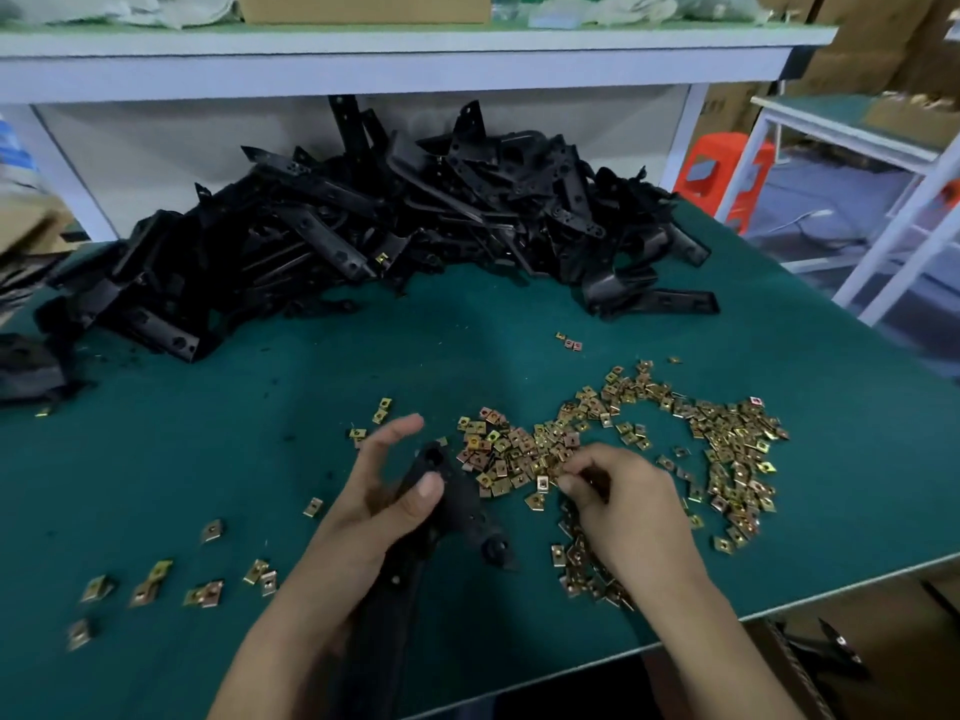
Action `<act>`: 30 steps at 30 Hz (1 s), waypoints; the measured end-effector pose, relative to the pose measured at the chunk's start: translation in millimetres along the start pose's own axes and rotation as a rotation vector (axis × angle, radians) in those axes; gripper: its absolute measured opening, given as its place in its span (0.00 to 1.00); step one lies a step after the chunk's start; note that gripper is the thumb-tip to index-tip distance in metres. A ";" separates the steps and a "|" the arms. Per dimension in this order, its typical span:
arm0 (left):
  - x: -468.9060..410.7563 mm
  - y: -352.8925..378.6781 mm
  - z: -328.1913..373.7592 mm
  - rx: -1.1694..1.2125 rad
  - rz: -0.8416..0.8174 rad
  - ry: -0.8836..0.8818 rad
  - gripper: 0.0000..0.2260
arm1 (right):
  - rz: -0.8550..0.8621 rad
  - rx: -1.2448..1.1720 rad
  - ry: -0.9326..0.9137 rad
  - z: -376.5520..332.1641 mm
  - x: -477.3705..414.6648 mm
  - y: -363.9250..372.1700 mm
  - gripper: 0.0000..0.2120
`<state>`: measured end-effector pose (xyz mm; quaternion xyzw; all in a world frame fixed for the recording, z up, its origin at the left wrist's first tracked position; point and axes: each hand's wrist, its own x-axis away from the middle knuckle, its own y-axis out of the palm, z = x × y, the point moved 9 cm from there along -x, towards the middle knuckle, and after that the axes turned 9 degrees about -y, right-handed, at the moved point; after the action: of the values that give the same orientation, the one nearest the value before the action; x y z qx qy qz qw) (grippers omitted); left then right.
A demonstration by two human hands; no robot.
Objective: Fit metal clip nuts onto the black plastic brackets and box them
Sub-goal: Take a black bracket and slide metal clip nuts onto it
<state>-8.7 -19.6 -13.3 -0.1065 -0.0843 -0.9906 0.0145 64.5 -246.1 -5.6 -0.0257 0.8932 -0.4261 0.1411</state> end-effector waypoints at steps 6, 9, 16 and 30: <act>0.9 19.7 -24.2 0.428 -0.066 -0.143 0.08 | 0.090 -0.123 -0.018 3.9 0.6 -6.7 0.07; -4.3 15.9 -33.7 0.438 -0.016 -0.179 0.10 | 0.105 -0.195 0.013 9.9 2.2 -7.1 0.08; -8.2 20.5 -40.2 0.440 -0.037 -0.202 0.08 | 0.115 -0.251 0.049 15.0 3.2 -5.8 0.09; -8.9 24.3 -42.3 0.446 -0.111 -0.192 0.14 | -0.171 -1.103 0.201 -41.1 21.9 28.0 0.07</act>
<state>-7.7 -50.6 -51.9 -0.1895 -0.3075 -0.9322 -0.0251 34.3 -200.9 -7.6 -0.1270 0.9874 0.0933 -0.0140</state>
